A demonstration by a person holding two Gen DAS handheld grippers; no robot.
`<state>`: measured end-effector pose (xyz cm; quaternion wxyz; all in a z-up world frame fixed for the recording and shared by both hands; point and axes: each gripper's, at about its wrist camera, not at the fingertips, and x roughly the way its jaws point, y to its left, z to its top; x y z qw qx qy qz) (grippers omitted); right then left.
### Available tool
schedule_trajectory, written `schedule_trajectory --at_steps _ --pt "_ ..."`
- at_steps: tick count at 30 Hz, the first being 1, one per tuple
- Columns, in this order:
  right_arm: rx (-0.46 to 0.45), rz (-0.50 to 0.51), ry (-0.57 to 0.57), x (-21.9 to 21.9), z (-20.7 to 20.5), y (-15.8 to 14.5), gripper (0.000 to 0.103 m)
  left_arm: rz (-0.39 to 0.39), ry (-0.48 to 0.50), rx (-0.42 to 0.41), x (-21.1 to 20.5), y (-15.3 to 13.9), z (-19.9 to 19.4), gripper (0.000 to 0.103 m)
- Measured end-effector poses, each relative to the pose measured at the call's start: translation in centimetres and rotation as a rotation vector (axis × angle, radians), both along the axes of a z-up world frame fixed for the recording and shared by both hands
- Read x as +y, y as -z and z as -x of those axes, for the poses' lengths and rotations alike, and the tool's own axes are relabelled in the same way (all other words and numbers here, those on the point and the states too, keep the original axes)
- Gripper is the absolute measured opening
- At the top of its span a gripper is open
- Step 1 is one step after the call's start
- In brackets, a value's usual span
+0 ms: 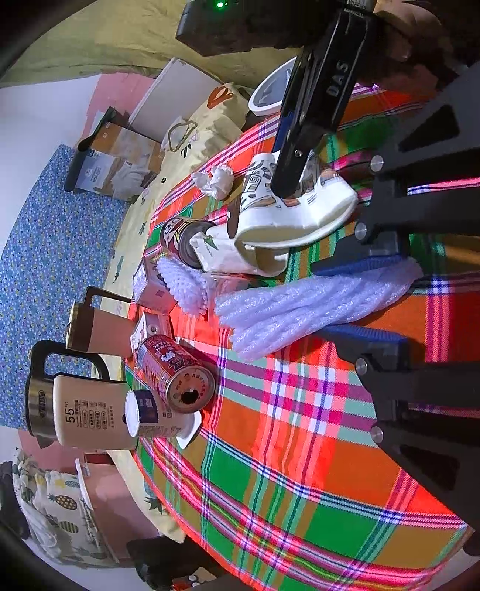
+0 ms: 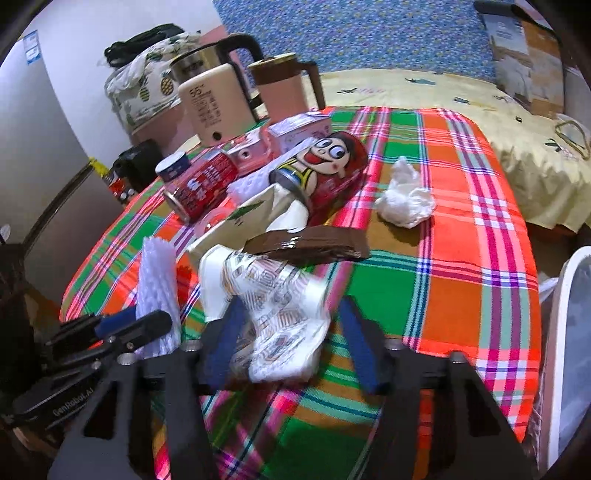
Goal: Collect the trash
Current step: 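Grasp the white foam mesh sleeve with the left gripper while the right grasps the patterned paper cup, then carry the foam sleeve and paper cup to the bin and release both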
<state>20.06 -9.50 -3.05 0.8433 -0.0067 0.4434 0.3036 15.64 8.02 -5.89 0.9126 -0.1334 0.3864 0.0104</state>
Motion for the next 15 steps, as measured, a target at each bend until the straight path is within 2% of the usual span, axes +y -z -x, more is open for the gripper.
schedule_trajectory --at_steps 7,15 --pt "-0.036 0.001 0.031 -0.9 1.2 -0.8 0.019 -0.034 -0.008 -0.006 -0.5 -0.6 1.4 0.023" --pt "-0.065 -0.021 0.062 -1.8 2.4 -1.5 0.015 -0.082 -0.011 -0.023 -1.7 -1.9 3.4 0.021"
